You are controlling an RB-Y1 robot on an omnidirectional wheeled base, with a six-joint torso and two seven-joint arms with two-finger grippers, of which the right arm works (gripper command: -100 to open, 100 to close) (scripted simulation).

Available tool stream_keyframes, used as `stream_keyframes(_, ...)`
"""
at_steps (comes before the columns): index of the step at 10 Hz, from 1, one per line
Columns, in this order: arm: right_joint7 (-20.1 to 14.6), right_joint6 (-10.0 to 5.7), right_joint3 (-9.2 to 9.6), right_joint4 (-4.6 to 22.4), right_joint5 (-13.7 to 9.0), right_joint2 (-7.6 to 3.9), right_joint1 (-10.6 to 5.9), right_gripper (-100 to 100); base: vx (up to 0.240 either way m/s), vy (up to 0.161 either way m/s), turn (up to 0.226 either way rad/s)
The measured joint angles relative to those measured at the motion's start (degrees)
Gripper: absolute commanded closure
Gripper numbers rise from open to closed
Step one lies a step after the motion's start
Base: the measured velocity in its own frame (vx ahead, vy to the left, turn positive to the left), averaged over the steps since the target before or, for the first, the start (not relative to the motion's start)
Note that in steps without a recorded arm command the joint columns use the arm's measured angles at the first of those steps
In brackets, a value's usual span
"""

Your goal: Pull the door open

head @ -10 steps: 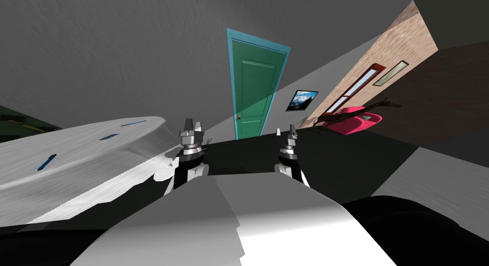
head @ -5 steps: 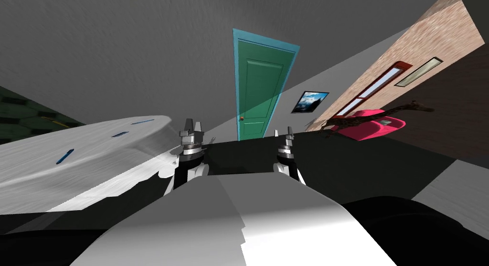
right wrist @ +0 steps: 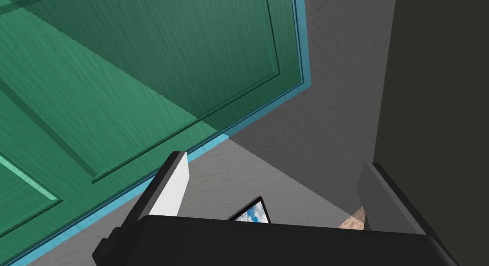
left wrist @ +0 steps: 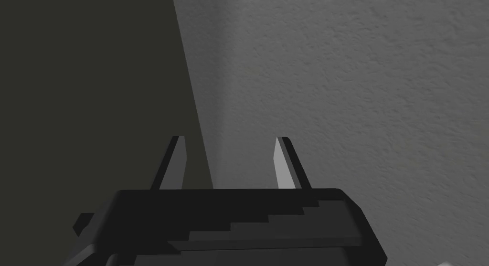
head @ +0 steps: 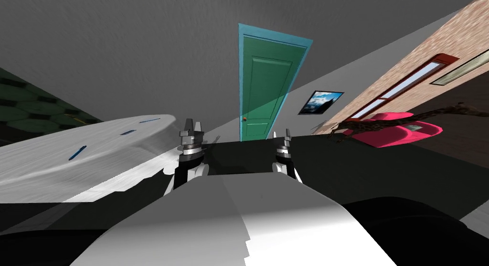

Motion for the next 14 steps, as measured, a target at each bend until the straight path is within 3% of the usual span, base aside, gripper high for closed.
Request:
stream_keyframes(3,-2.5,-1.14,0.35,3.71,-1.5,0.08,-0.93,-100,0.101,-0.012,0.132)
stream_keyframes(8,-7.83,-3.22,-0.37,12.23,-4.89,-0.81,-4.27,-100,0.104,-0.012,0.146)
stream_keyframes(14,-14.03,-5.36,-0.45,21.1,-8.83,-0.82,-7.41,-100,0.093,-0.025,0.154)
